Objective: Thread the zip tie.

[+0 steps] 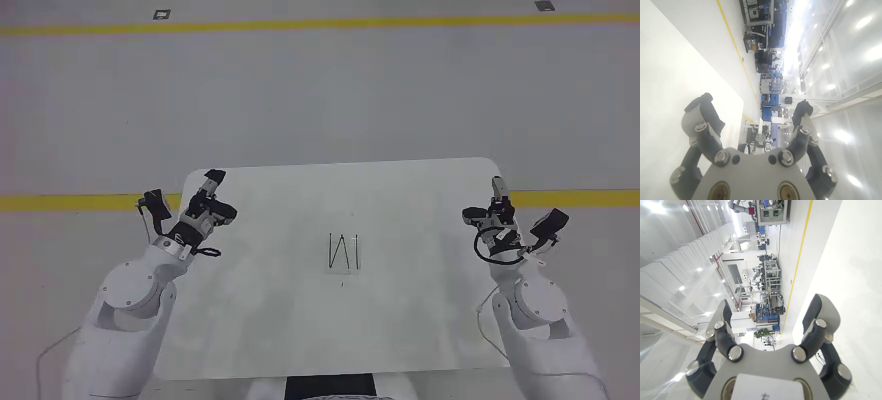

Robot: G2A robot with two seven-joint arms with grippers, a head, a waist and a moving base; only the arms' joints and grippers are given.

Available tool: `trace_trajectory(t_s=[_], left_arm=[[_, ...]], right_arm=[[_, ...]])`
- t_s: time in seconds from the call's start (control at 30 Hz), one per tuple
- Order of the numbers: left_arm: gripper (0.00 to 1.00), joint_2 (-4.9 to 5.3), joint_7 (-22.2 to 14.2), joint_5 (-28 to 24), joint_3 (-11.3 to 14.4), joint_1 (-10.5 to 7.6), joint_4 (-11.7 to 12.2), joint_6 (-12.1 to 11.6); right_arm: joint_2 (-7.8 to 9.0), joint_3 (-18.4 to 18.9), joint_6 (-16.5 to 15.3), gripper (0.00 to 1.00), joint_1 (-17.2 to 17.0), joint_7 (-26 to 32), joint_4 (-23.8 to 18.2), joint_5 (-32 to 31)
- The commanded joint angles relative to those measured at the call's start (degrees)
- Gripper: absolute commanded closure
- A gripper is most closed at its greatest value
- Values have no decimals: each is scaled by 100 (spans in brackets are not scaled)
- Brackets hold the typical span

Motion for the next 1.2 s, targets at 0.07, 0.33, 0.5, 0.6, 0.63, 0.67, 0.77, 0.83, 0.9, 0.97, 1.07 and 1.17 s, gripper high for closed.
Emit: trace_trajectory(t_s=[0.07,0.33,0.5,0.6,0.63,0.67,0.77,0.83,0.9,0.97,1.07,1.17], left_arm=[[0,8,-157,109,72,-43,-97,-17],[0,61,-1523,673,782,-881,9,400],[0,152,-2642,1195,1126,-1030,-19,1105],[0,152,-2642,1195,1126,-1030,-19,1105],[0,152,-2642,1195,1126,-1030,-19,1105],[0,152,-2642,1195,1126,-1030,-19,1105],[0,152,-2642,1195,1126,-1030,-19,1105],[0,152,-2642,1195,1126,-1030,-19,1105],[0,160,-2815,1408,1291,-1082,-115,1080],[0,164,-3032,1662,1570,-1311,-62,1156],[0,147,-3168,1911,1974,-1634,148,1156],[0,123,-3441,2063,2407,-1917,466,1156]], right_arm=[[0,0,0,0,0,0,0,0],[0,0,0,0,0,0,0,0],[0,0,0,0,0,0,0,0],[0,0,0,0,0,0,0,0],[0,0,0,0,0,0,0,0],[0,0,0,0,0,0,0,0],[0,0,0,0,0,0,0,0],[0,0,0,0,0,0,0,0],[0,0,0,0,0,0,0,0],[0,0,0,0,0,0,0,0],[0,0,0,0,0,0,0,0],[0,0,0,0,0,0,0,0]])
